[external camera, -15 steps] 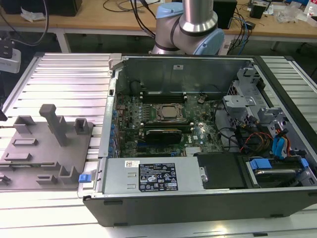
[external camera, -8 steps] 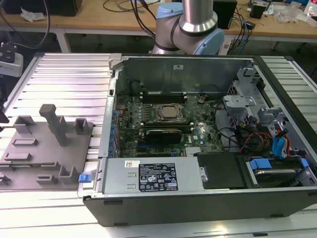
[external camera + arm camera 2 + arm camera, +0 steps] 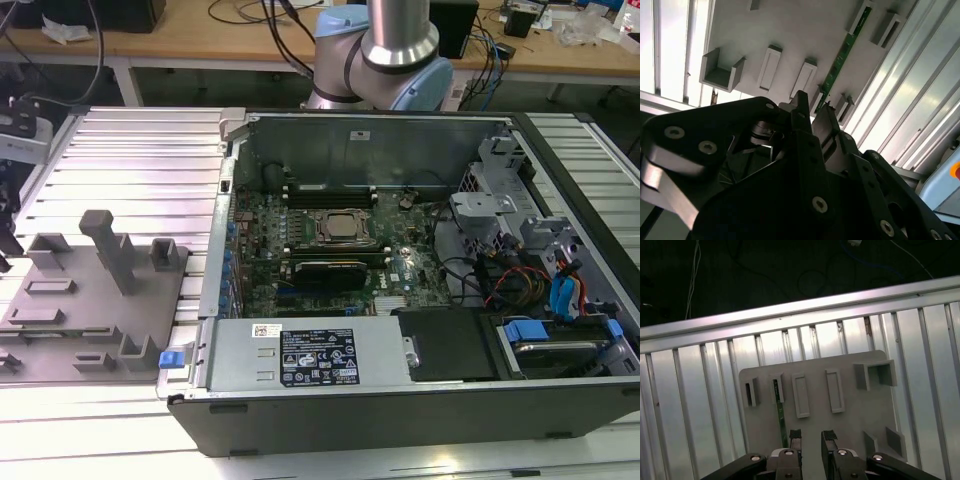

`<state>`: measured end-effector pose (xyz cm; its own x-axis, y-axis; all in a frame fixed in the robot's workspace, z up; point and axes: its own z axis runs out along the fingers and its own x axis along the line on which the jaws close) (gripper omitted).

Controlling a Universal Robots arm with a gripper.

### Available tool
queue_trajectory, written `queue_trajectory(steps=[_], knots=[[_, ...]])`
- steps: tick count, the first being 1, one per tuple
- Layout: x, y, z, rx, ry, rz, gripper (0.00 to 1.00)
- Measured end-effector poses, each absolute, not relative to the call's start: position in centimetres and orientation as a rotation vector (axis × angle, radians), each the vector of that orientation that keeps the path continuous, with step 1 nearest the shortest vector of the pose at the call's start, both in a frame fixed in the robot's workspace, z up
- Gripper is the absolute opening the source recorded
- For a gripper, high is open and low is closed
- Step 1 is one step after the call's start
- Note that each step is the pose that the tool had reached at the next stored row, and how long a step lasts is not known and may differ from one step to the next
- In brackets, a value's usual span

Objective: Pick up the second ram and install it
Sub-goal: 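Pick up the second ram and move it above second insertion slot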

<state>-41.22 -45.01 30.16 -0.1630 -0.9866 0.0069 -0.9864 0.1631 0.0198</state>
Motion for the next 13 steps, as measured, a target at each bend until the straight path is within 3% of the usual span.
queue_trajectory(steps=[13], knots=[[-41.3,-46.9,29.1,2.035,-2.37,-0.016,0.3]])
